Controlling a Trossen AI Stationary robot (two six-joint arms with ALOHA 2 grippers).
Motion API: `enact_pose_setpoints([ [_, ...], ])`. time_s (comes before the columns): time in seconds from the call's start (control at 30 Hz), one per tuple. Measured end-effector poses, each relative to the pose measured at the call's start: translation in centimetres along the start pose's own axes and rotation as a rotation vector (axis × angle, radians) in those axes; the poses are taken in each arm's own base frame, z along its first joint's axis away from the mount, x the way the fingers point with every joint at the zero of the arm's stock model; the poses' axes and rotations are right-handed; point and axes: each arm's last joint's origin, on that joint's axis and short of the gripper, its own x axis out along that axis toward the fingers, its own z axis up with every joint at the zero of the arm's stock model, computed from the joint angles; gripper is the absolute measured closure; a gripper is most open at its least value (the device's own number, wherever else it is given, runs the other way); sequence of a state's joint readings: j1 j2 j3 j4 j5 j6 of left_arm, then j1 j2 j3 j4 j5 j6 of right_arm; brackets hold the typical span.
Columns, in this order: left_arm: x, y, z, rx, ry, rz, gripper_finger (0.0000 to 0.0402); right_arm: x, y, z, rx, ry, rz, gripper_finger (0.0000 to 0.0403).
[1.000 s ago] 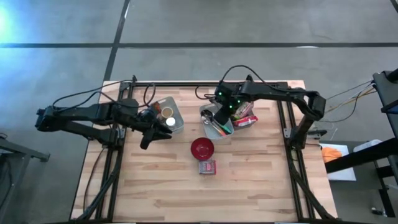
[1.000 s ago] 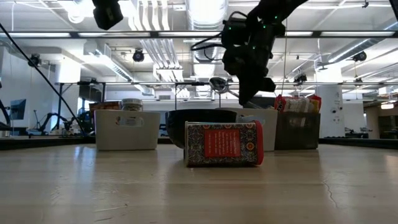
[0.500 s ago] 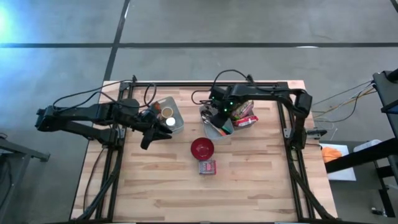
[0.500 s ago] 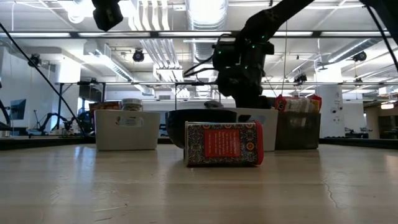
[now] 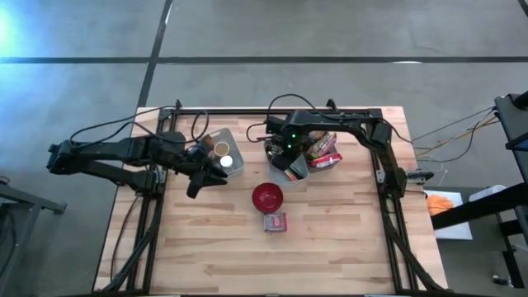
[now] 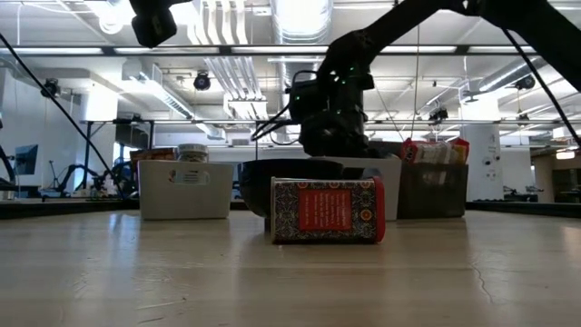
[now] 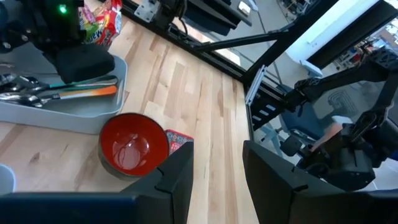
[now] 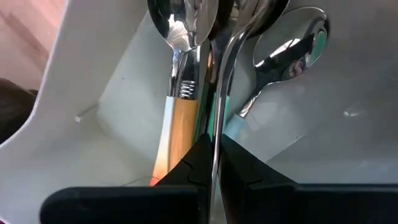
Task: Pick & Place Food Item
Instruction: Put the silver spoon into the right white bin, then put the red seasoning can into the left white bin
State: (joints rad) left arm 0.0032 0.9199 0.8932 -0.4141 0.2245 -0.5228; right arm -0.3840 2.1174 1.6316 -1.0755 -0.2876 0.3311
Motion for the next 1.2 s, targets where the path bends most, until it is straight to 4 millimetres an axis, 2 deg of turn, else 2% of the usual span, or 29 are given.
enact_pose_setpoints([
  [0.2, 0.0, 0.1, -0.1, -0.008, 0.010, 0.006, 0.0258, -0.1, 0.3, 1.0, -0.002, 0.016, -0.008, 0.0394],
  [0.53, 0.0, 0.0, -0.1, -0.008, 0.010, 0.005, 0.0258, -0.7, 0.4, 0.9, -0.008, 0.008, -0.028, 0.0389],
  [0.93, 0.0, 0.0, -0.1, -0.014, 0.010, 0.005, 0.0258, -2.1, 0.9, 1.0, -0.040, 0.004, -0.026, 0.0243],
  [1.2, 0.0, 0.1, -0.2, -0.055, 0.017, 0.007, 0.0259, -3.8, 2.1, 1.0, -0.124, -0.019, -0.013, 0.0188],
])
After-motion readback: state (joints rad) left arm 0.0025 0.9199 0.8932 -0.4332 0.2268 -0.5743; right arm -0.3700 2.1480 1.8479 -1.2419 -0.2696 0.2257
